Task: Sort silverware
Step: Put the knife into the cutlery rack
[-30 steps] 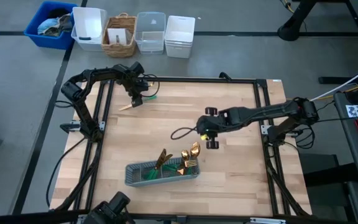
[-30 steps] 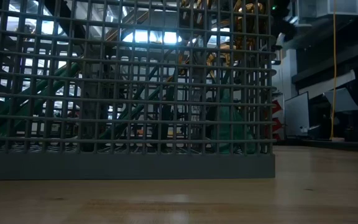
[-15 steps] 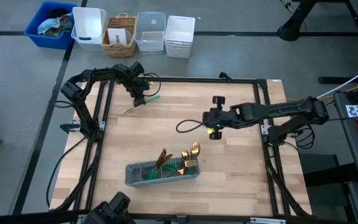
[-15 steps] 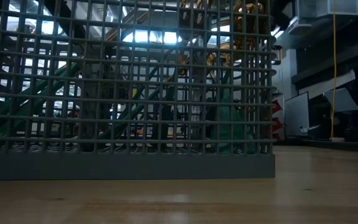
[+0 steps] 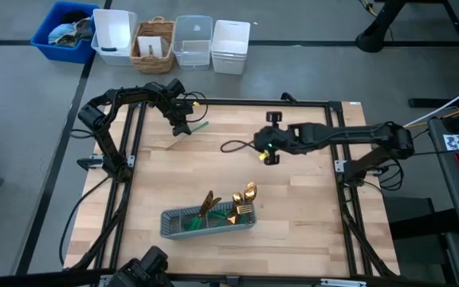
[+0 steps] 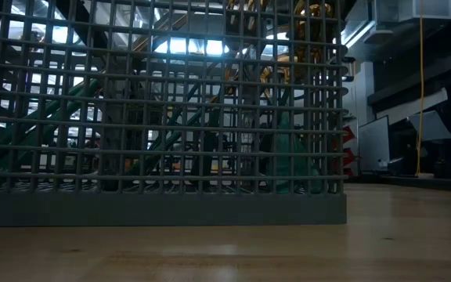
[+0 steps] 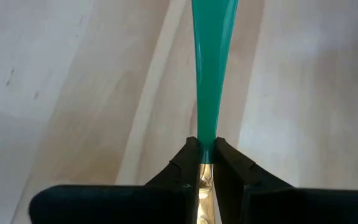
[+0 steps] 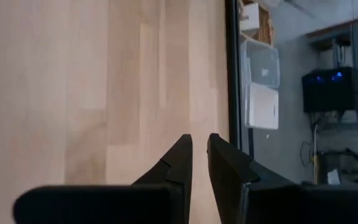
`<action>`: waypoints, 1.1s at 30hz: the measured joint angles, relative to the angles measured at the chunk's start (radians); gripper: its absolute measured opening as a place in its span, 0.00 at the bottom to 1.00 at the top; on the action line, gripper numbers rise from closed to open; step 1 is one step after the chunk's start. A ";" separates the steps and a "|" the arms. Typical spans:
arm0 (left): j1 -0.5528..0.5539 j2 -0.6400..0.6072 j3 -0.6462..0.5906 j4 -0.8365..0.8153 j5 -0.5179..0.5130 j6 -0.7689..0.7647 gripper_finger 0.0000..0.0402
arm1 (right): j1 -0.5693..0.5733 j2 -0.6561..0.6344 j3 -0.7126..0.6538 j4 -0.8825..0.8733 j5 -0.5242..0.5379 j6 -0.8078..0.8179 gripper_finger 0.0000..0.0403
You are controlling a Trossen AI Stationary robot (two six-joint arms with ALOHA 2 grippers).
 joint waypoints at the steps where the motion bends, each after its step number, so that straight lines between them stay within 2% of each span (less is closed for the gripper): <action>1: -0.001 0.000 0.000 0.001 0.007 -0.001 0.05 | -0.014 0.009 0.000 0.021 -0.017 -0.022 0.13; 9: -0.027 0.000 0.000 0.007 0.011 0.003 0.05 | -0.090 0.101 0.000 0.145 -0.176 -0.206 0.13; 14: -0.047 0.000 0.000 0.020 0.011 0.003 0.05 | -0.087 0.155 0.000 0.259 -0.187 -0.335 0.18; 23: -0.095 0.000 0.000 0.029 0.012 0.000 0.06 | -0.087 0.270 0.000 0.522 -0.203 -0.478 0.41; 33: -0.149 0.000 0.000 0.128 0.067 -0.001 0.06 | -0.089 0.371 0.000 0.656 -0.204 -0.619 0.42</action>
